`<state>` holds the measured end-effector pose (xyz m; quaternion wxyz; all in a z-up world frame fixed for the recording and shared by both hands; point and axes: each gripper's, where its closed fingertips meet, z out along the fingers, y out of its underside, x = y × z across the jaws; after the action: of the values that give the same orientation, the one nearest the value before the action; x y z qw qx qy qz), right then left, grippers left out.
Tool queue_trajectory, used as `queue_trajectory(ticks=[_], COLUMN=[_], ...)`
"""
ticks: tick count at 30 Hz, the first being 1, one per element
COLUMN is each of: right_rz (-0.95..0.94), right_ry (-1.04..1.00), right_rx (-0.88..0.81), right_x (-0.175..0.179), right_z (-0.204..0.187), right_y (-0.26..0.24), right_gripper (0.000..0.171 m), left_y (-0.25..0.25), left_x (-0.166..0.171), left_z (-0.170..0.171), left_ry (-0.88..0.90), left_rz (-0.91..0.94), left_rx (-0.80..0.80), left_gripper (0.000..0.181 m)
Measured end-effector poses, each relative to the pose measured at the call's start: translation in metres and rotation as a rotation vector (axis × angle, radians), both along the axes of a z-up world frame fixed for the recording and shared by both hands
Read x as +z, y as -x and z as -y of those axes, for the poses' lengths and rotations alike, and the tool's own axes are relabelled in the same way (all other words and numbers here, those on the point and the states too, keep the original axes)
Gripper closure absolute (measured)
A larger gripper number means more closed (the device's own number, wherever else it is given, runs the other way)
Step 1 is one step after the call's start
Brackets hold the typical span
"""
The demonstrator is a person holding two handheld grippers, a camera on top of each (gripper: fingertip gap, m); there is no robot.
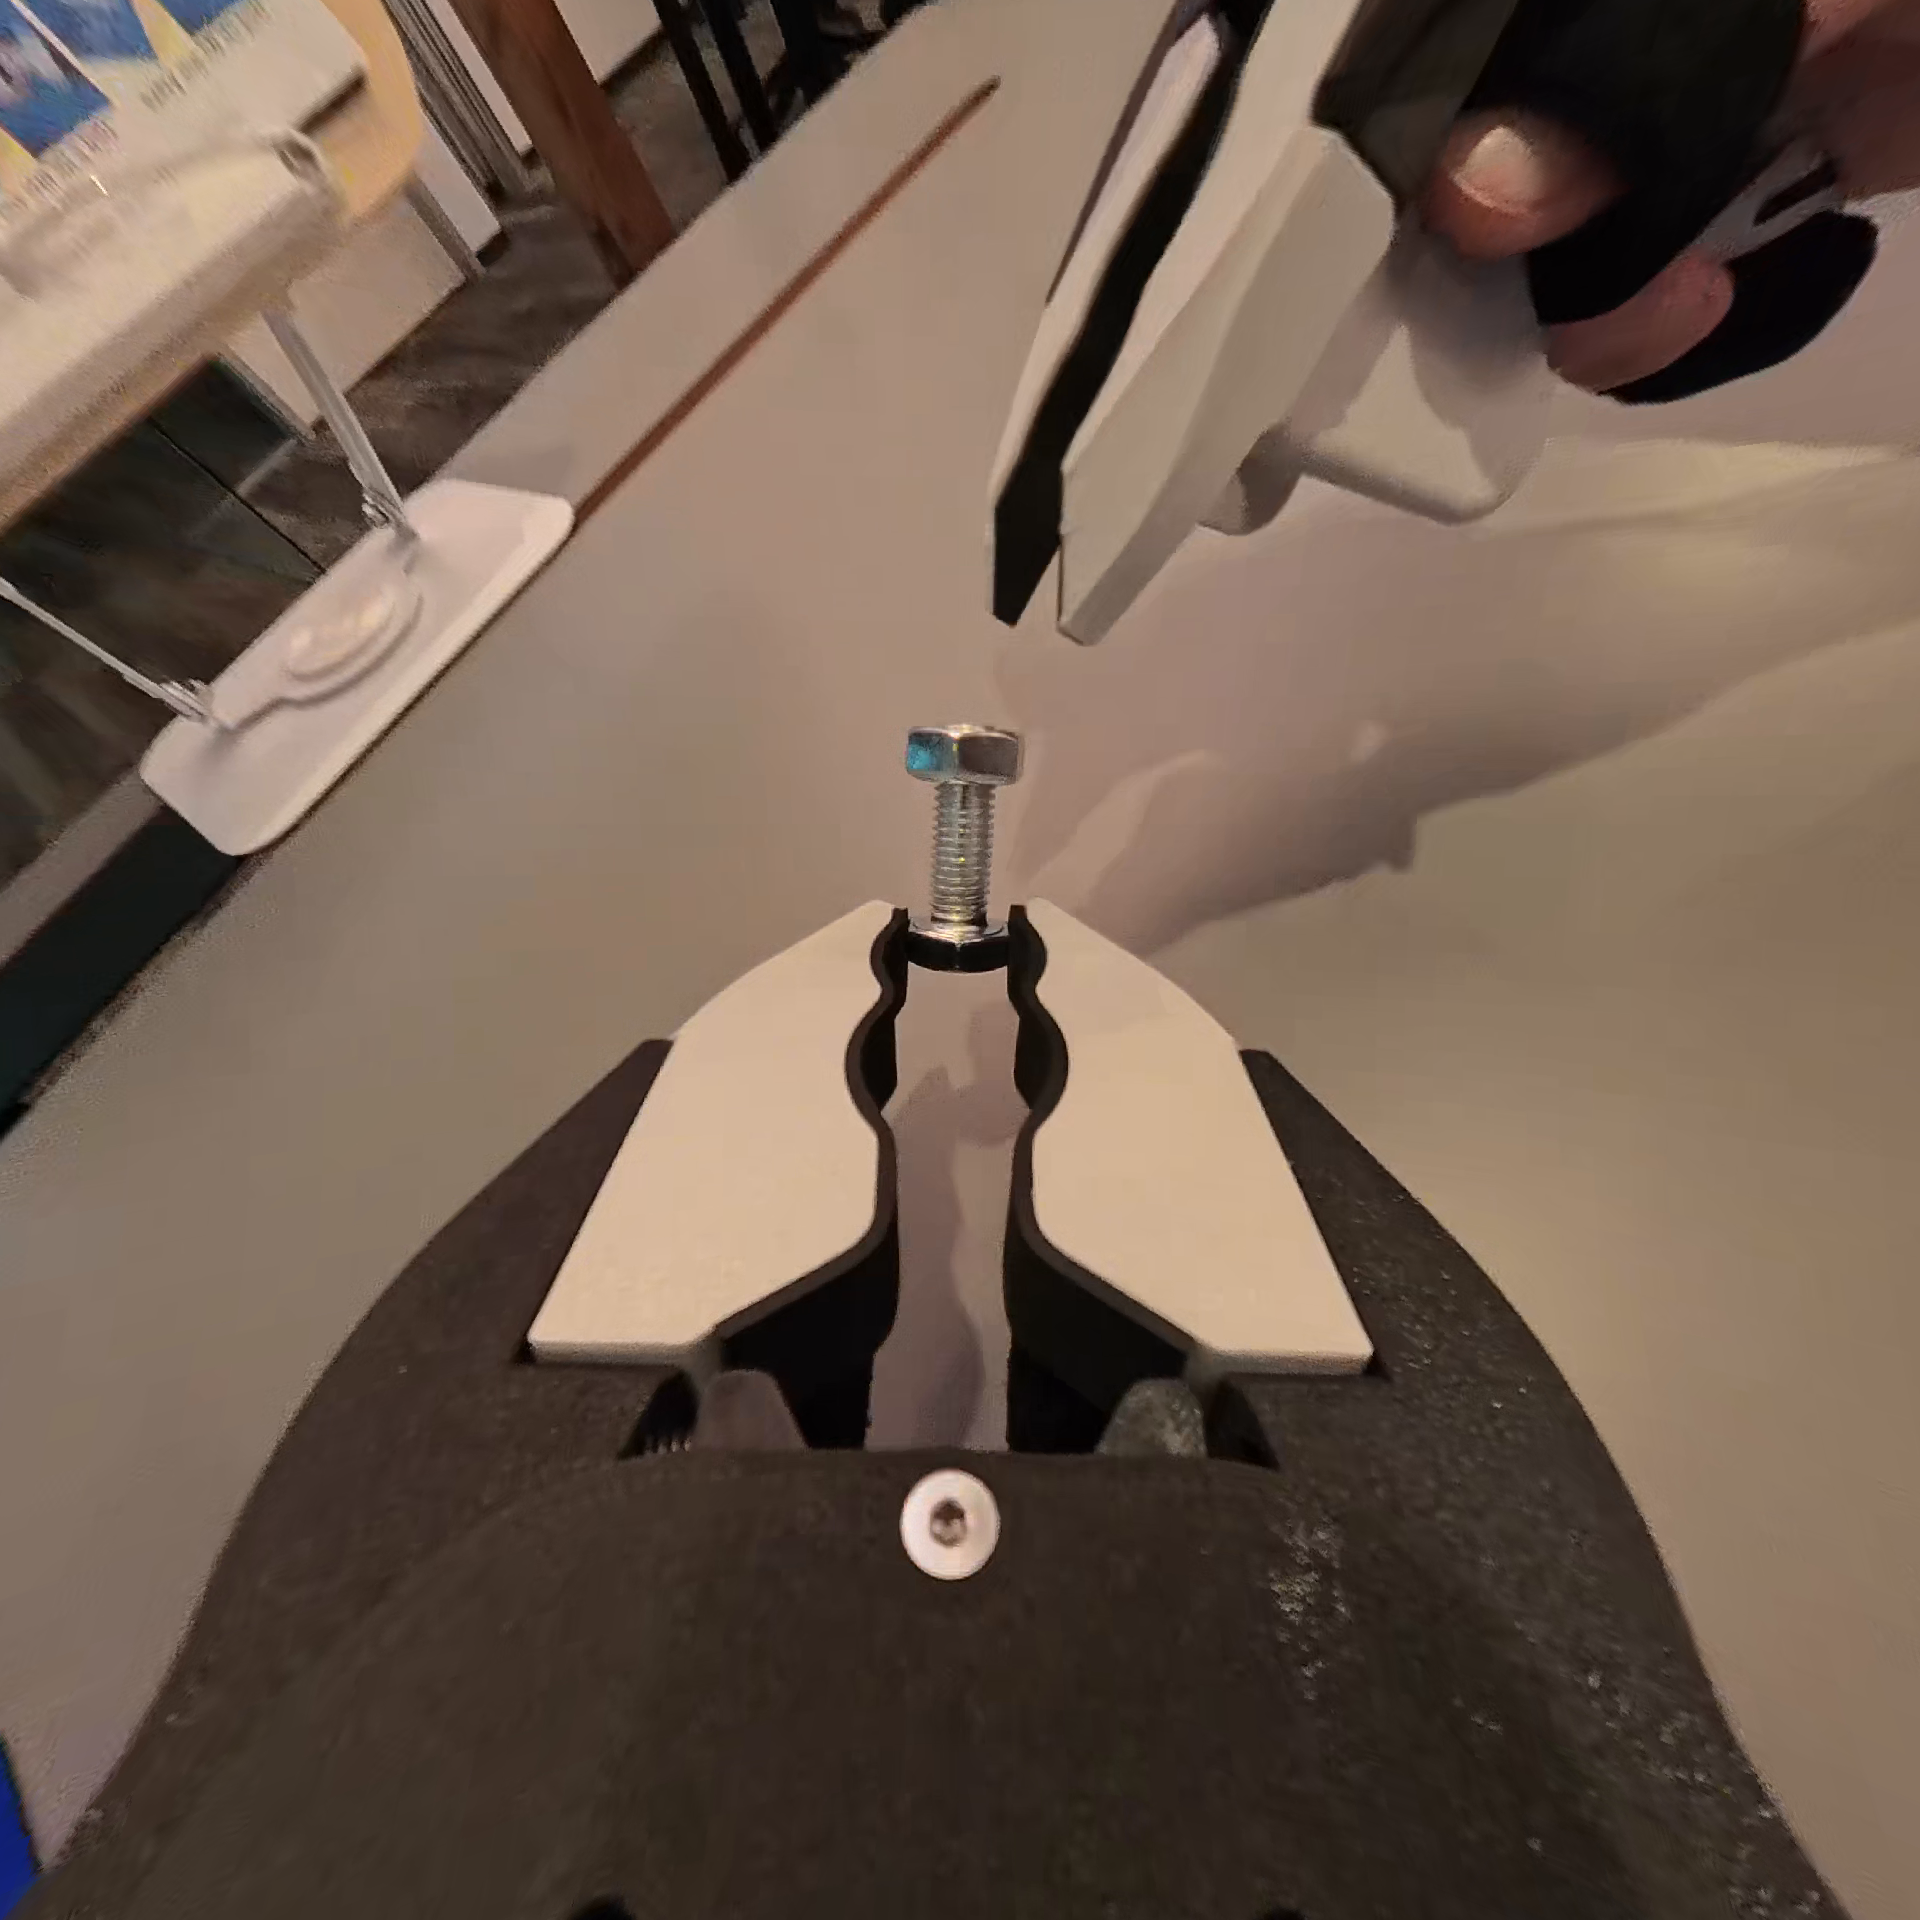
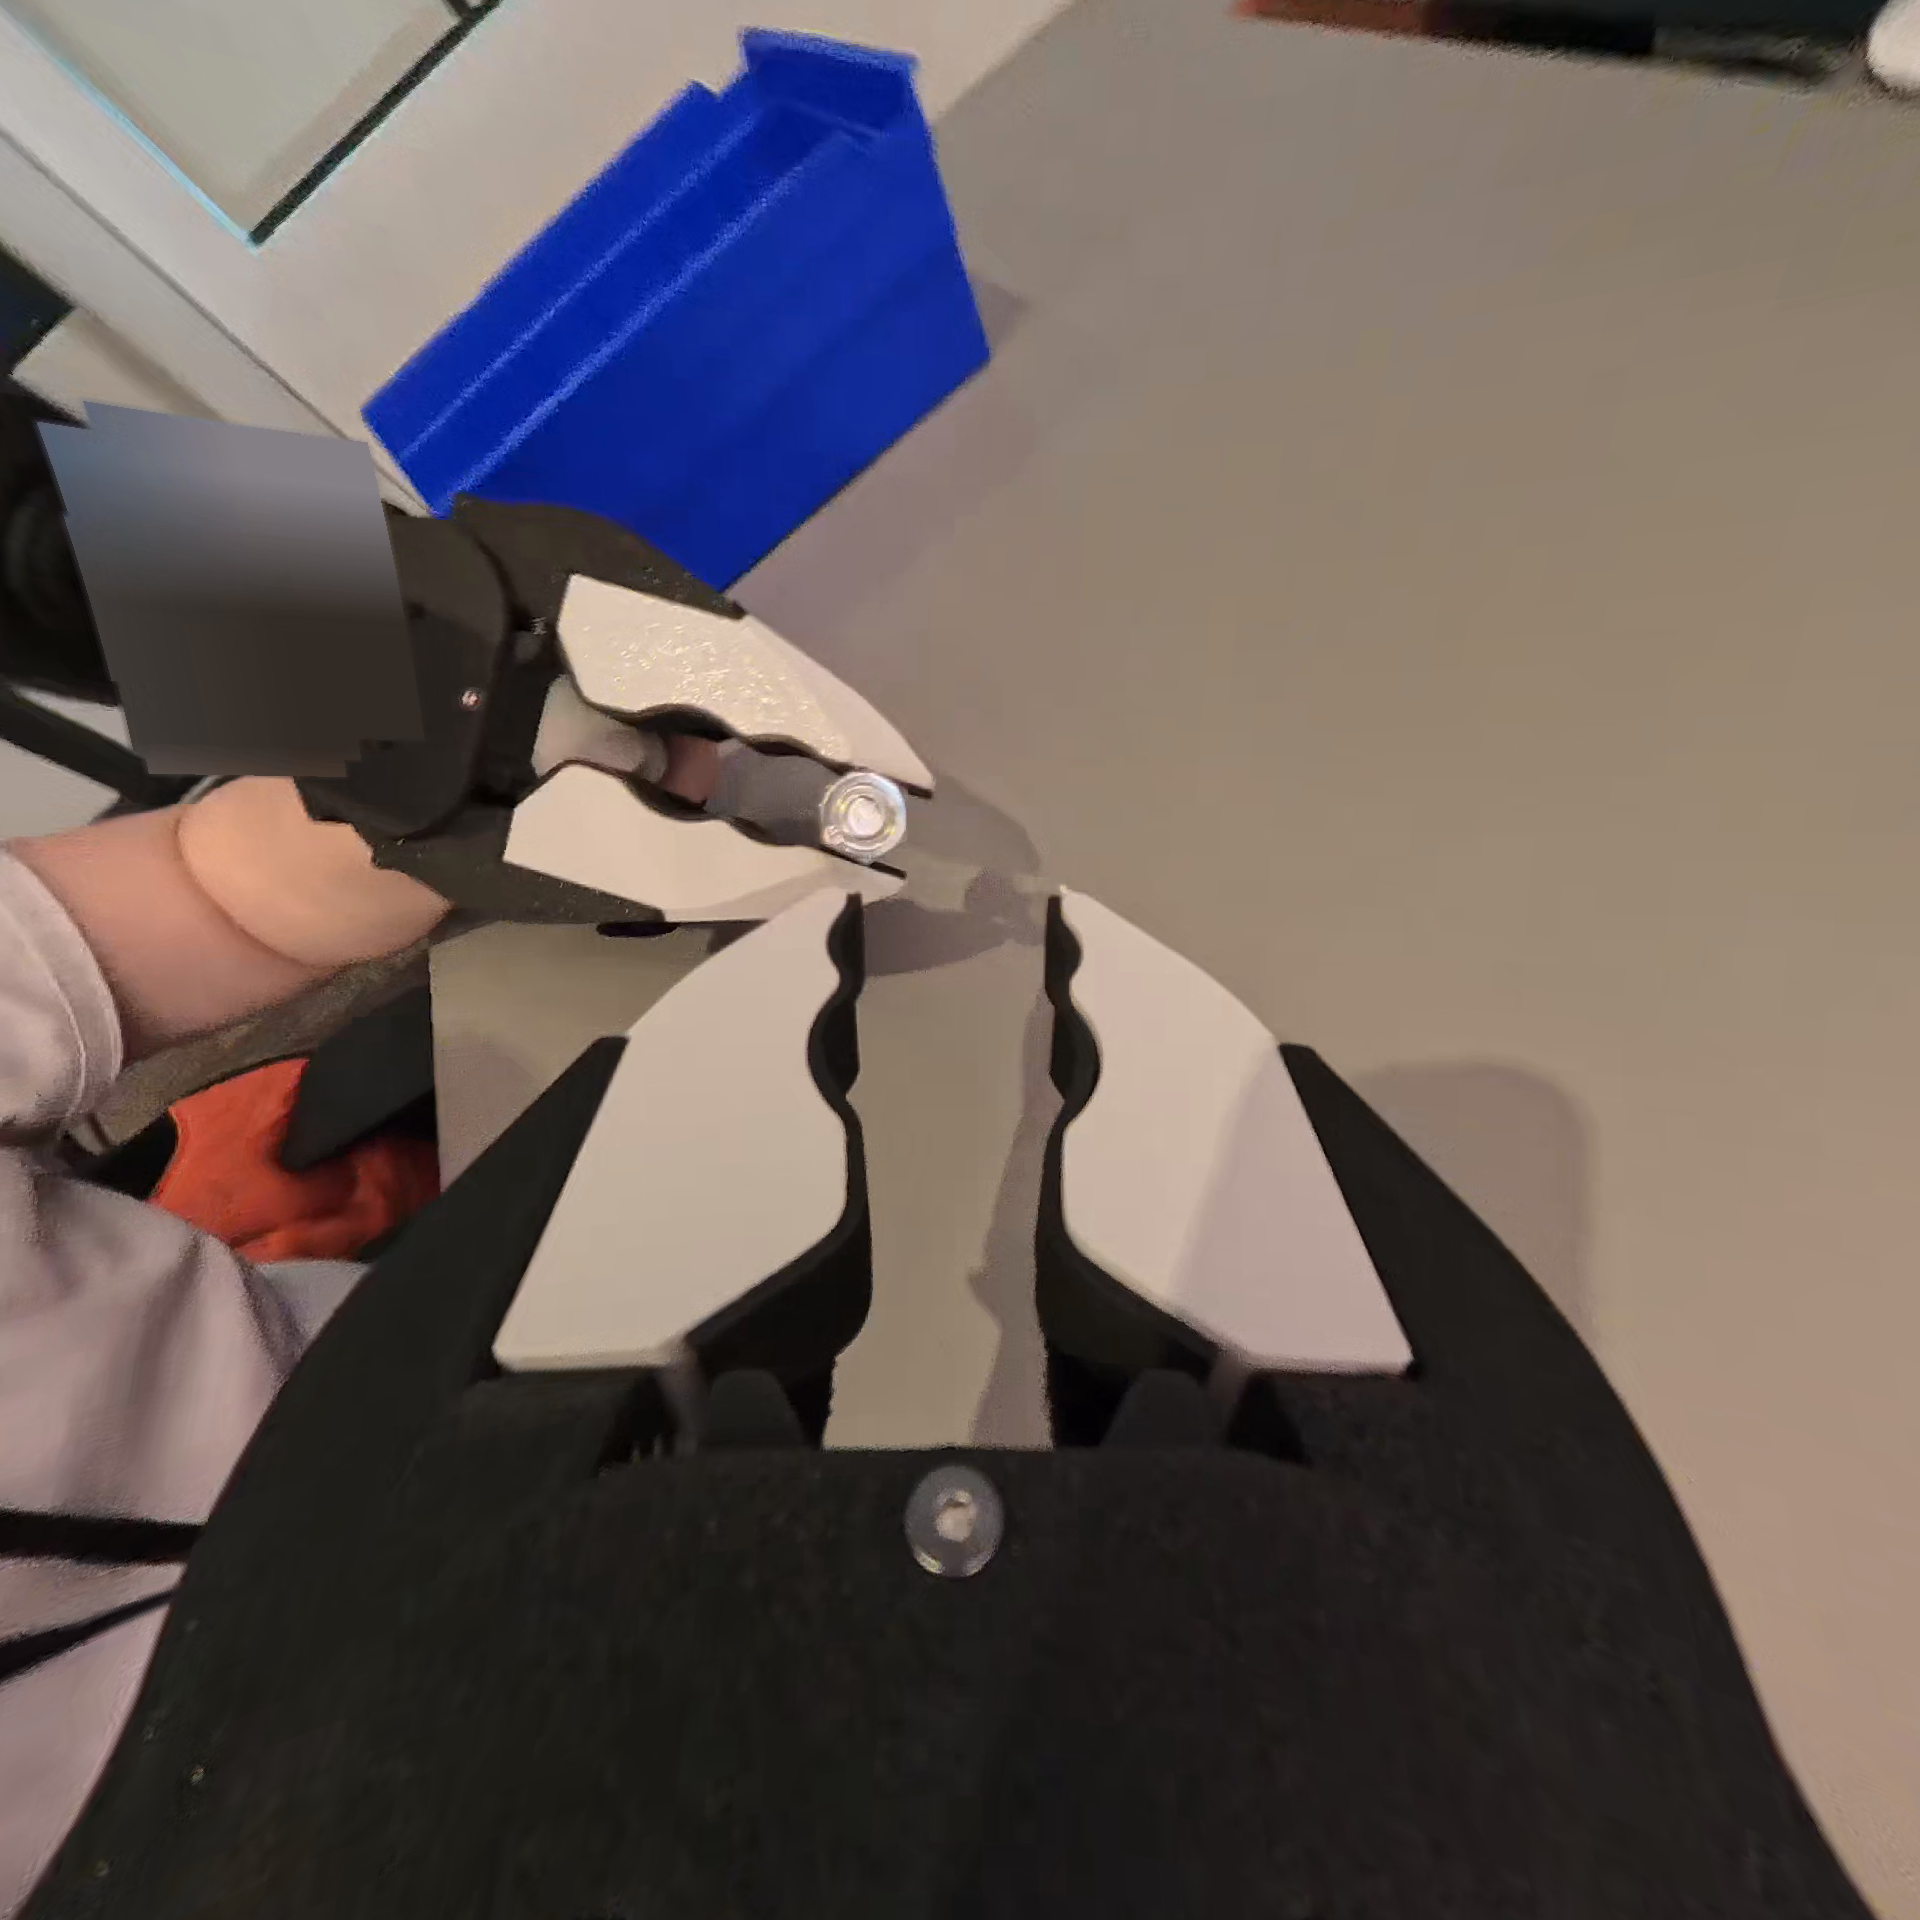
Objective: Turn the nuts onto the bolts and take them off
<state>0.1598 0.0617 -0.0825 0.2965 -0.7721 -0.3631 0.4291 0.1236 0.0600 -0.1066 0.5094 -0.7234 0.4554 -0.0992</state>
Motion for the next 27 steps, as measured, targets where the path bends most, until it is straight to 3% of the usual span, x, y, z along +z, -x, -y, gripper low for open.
queue_trajectory(ticks=[5,9,13,18,23,25,27], right_rz=[-0.07,-0.049,0.025,0.09,0.045,0.054,0.079], right_ry=[0.236,0.249,0.206,0.025,-0.404,-0.511,-0.438], right_rx=[0.011,0.013,0.029,0.198,0.534,0.535,0.466], right_x=[-0.012,-0.011,-0.013,-0.013,-0.004,-0.006,-0.015], right_z=[0.006,0.008,0.01,0.021,0.047,0.045,0.04], right_y=[0.021,0.03,0.032,0.029,0.02,0.02,0.021], right_gripper=[0.139,0.14,0.154,0.154,0.154,0.154,0.147], left_y=[0.005,0.001,0.0,-0.006,-0.02,-0.02,-0.016], left_x=[-0.013,-0.007,-0.011,-0.012,-0.003,-0.006,-0.012], left_z=[-0.002,-0.001,0.001,0.015,0.048,0.046,0.038], left_ry=[-0.016,-0.043,-0.029,0.104,0.369,0.364,0.3], left_rz=[-0.061,-0.075,-0.067,0.013,0.187,0.176,0.111], left_rx=[-0.002,-0.013,-0.019,-0.11,-0.319,-0.304,-0.255], left_gripper=[0.163,0.163,0.163,0.163,0.163,0.163,0.163])
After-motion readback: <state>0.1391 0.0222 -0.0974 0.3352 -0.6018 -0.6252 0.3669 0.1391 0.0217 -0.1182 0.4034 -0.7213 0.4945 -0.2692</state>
